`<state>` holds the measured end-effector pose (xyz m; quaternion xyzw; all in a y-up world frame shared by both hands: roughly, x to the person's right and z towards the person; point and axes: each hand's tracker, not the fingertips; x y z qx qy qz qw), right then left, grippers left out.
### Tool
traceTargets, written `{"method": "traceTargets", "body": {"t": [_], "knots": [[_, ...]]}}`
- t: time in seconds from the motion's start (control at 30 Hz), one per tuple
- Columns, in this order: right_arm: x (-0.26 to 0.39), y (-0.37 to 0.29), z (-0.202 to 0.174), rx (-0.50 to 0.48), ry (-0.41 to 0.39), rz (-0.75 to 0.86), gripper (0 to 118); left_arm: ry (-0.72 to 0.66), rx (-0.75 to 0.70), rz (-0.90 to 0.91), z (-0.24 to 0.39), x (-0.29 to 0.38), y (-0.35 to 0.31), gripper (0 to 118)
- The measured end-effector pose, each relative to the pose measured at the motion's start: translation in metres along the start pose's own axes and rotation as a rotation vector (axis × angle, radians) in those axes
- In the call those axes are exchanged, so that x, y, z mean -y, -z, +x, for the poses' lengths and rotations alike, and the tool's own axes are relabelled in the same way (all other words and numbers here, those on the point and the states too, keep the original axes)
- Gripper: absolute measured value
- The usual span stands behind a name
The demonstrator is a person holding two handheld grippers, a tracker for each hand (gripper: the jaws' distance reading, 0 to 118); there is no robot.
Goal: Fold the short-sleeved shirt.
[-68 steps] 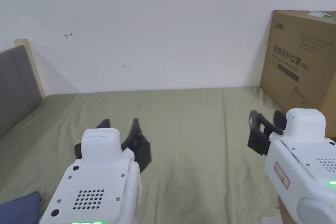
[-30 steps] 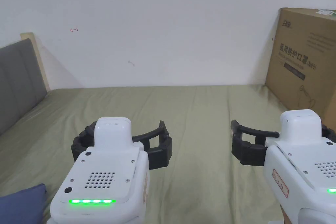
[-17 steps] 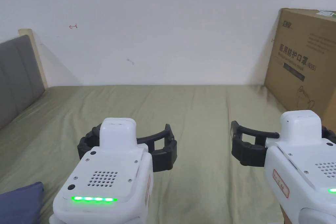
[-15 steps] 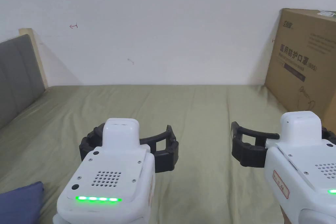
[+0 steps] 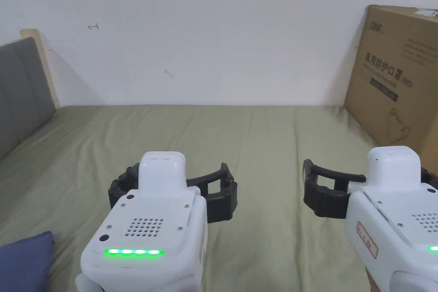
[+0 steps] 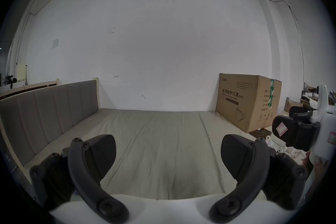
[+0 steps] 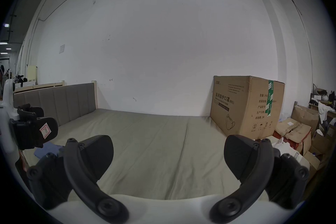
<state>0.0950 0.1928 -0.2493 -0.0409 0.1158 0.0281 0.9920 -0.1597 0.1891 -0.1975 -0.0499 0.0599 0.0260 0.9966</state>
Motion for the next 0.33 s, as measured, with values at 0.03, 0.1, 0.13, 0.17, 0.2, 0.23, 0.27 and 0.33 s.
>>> {"method": "traceTargets", "body": {"t": [0.03,0.1,0.13,0.17,0.2,0.23,0.27,0.33], "knots": [[0.0004,-0.0001,0.0005,0.001,0.001,-0.001,118,-0.003,-0.004,-0.003,0.0001,0.0000,0.0004,116],[0.0007,0.0006,0.0011,0.000,0.004,-0.006,118,-0.008,-0.025,-0.002,0.0011,0.0008,0.0016,116],[0.0011,0.0006,0.0013,0.002,0.006,-0.006,118,-0.020,-0.032,-0.003,0.0014,0.0013,0.0028,116],[0.0015,0.0006,0.0016,0.004,0.009,-0.006,118,-0.031,-0.030,-0.014,0.0024,0.0017,0.0041,116],[0.0019,0.0012,0.0020,0.003,0.012,-0.008,118,-0.041,-0.013,-0.031,0.0029,0.0025,0.0056,116],[0.0022,0.0018,0.0024,0.002,0.014,-0.009,118,-0.047,-0.007,-0.039,0.0036,0.0037,0.0072,116],[0.0024,0.0021,0.0027,0.002,0.015,-0.010,118,-0.054,-0.007,-0.043,0.0044,0.0049,0.0076,116],[0.0024,0.0020,0.0031,0.004,0.014,-0.010,118,-0.082,0.013,-0.046,0.0046,0.0057,0.0066,116]]}}
